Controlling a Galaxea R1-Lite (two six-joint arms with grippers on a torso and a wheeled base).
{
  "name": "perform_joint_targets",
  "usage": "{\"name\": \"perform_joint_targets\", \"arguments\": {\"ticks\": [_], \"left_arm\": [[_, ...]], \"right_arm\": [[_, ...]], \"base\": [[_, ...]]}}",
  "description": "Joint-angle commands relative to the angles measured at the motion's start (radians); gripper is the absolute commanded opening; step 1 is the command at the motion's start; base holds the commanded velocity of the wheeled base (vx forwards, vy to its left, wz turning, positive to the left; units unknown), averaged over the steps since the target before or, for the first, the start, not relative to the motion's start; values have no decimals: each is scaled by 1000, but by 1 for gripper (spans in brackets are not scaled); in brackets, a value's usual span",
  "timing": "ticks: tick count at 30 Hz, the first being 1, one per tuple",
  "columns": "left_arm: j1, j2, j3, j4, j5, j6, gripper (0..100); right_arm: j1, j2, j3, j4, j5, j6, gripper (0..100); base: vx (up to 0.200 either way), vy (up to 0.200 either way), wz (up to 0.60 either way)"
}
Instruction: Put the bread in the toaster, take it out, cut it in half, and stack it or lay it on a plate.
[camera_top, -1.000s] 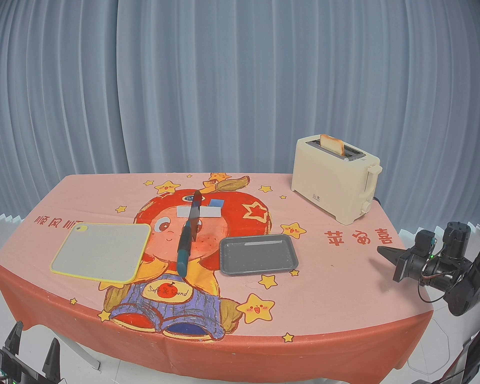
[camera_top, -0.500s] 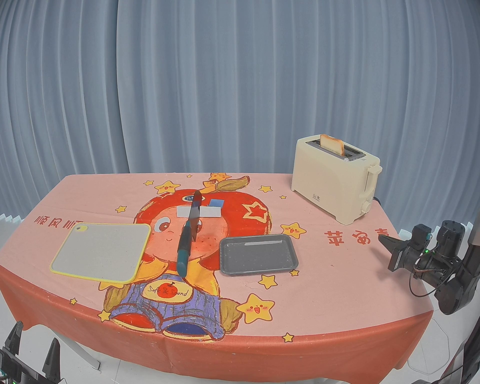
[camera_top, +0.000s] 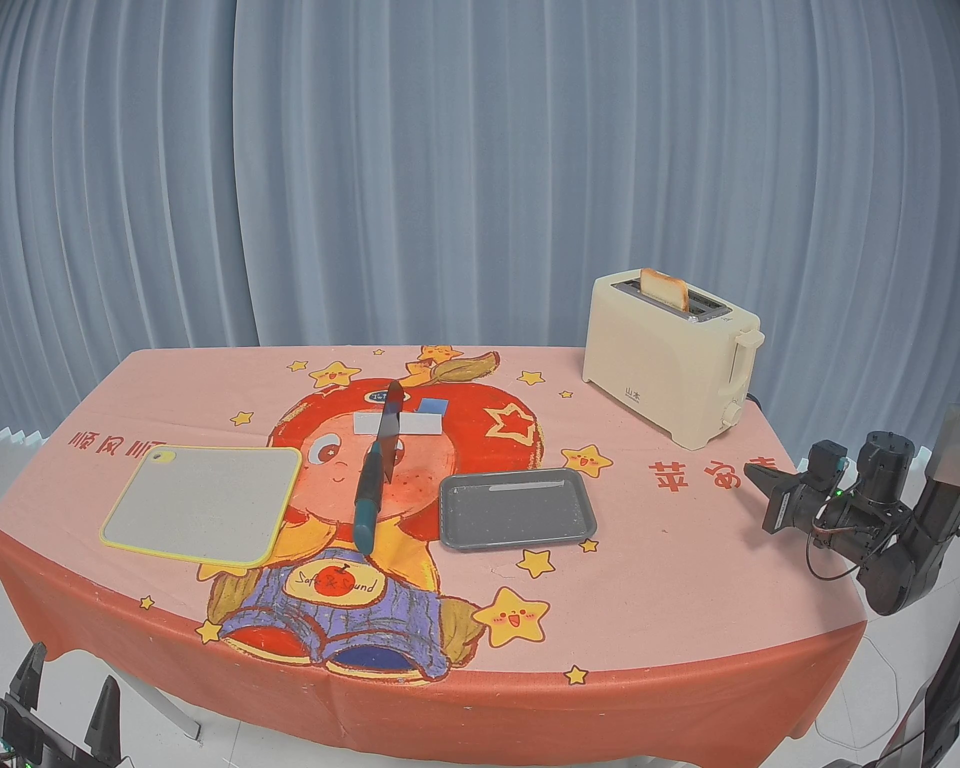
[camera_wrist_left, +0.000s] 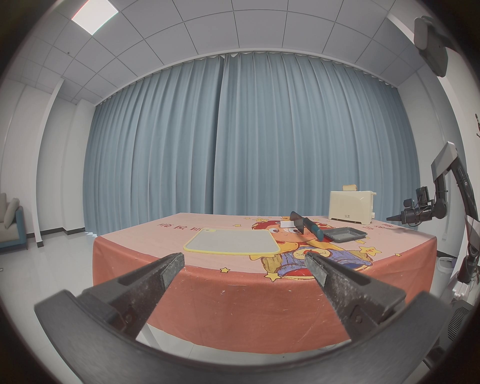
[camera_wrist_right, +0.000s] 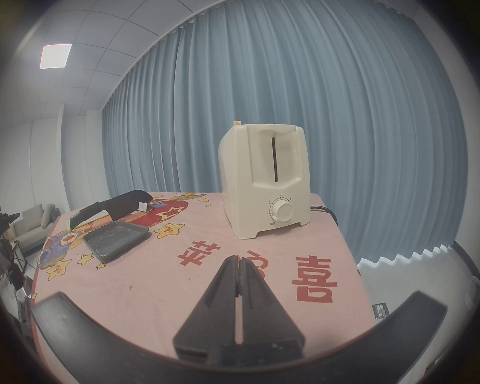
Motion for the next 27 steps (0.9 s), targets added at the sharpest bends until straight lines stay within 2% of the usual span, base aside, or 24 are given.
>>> {"name": "perform_joint_targets", "arguments": {"ticks": [1, 2, 3, 5, 15, 27], "left_arm": [[0, 2, 18, 0, 1, -1, 100], [0, 2, 18, 0, 1, -1, 100], [0, 2, 18, 0, 1, -1, 100], [0, 2, 18, 0, 1, 0, 100], [0, 2, 18, 0, 1, 0, 100], [0, 2, 18, 0, 1, 0, 100]], "right_arm": [[-5, -68, -159, 207, -1, -16, 0], [-12, -99, -224, 336, -1, -36, 0], [-23, -127, -250, 412, 1, -48, 0], [-35, -160, -256, 492, 2, -54, 0], [-40, -133, -268, 483, 8, -56, 0], [-41, -68, -303, 483, -7, -53, 0]], "base": [[0, 0, 0], [0, 0, 0], [0, 0, 0], [0, 0, 0], [0, 0, 0], [0, 0, 0]]}}
